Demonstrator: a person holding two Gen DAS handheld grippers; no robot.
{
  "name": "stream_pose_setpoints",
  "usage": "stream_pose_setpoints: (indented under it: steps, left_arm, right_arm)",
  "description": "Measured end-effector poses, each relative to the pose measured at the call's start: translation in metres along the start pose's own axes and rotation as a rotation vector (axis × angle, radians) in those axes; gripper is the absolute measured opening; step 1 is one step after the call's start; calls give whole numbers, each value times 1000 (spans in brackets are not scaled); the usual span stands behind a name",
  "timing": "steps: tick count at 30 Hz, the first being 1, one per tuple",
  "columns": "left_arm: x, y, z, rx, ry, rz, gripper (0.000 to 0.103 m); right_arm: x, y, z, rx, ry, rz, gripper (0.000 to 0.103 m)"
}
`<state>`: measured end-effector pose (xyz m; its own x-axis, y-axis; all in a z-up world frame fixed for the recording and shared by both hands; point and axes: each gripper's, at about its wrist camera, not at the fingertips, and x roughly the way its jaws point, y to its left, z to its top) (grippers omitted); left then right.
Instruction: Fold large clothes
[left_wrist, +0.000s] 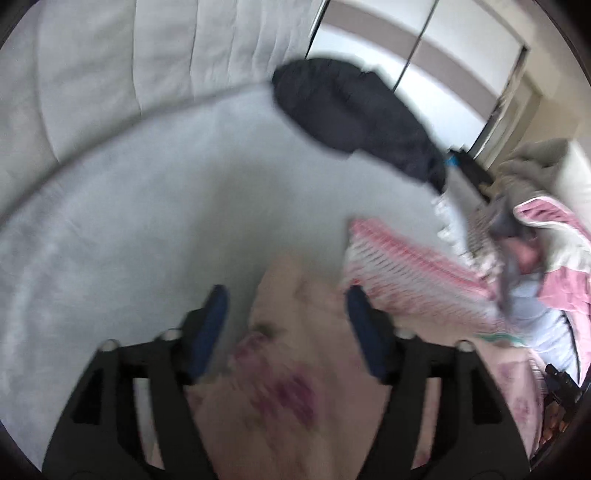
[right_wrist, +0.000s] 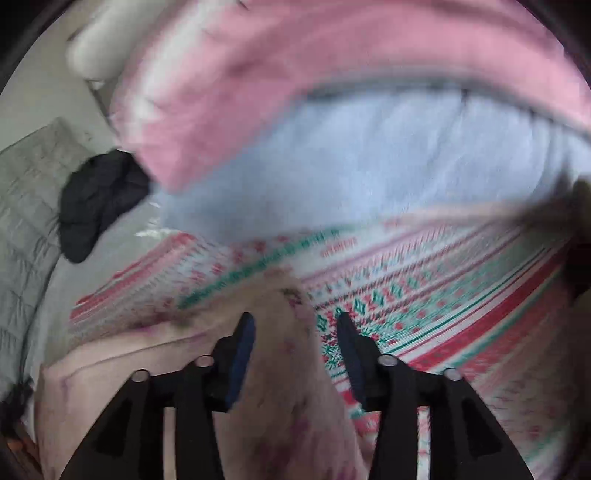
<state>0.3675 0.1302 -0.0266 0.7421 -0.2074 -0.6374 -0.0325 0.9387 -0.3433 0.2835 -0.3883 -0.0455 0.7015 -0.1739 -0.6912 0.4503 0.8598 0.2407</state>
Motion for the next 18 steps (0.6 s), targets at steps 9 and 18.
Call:
stream_pose_setpoints:
  steps: [9, 18]
  left_arm:
    - [-60, -55, -94, 108, 111, -178, 85]
    - [-91, -5, -121, 134, 193, -13, 86]
  right_arm:
    - [-57, 60, -85, -109, 72, 182, 81]
    - [-92, -7, -123, -65, 119, 55, 81]
